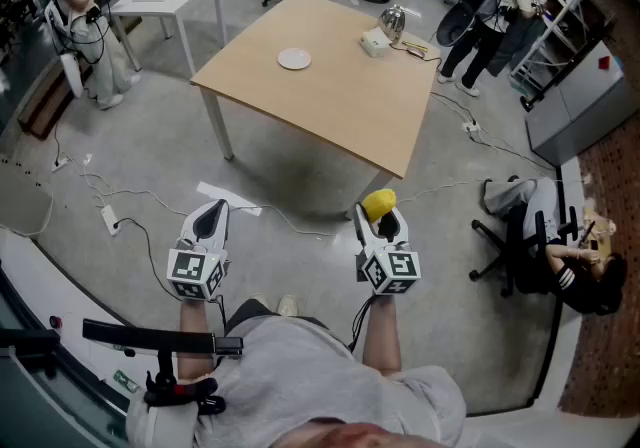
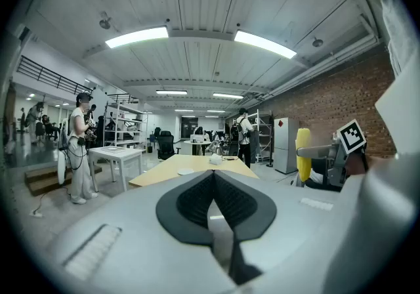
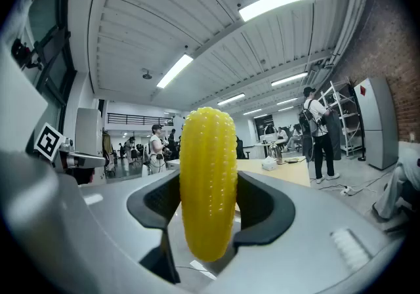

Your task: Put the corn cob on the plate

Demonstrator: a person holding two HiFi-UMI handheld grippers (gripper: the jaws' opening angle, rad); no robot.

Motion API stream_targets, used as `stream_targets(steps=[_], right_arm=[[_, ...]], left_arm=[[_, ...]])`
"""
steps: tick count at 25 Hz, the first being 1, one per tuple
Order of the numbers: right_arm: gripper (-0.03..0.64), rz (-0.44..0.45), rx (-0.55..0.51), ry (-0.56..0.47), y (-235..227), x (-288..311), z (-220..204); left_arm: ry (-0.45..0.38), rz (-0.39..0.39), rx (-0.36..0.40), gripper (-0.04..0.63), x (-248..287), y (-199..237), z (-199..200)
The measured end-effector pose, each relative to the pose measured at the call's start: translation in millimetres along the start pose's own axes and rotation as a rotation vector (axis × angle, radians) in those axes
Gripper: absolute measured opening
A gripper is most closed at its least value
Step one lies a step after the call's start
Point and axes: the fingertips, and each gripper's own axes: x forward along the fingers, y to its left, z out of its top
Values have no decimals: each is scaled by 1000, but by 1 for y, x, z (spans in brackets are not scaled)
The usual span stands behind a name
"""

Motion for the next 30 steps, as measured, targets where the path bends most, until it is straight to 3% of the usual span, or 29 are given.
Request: stream_targets(steps=[18,24,30], right_arm=[[256,-65,37,-7,-24,-39,12],[255,-79,29,5,-58,-16,2],[255,-100,36,0,-79,14,9]], left_arm=[[-9,-101,18,20,22,-38,22],[10,-151,37,20,77,-51,8],[-7,-172,36,20,120,-42,27]])
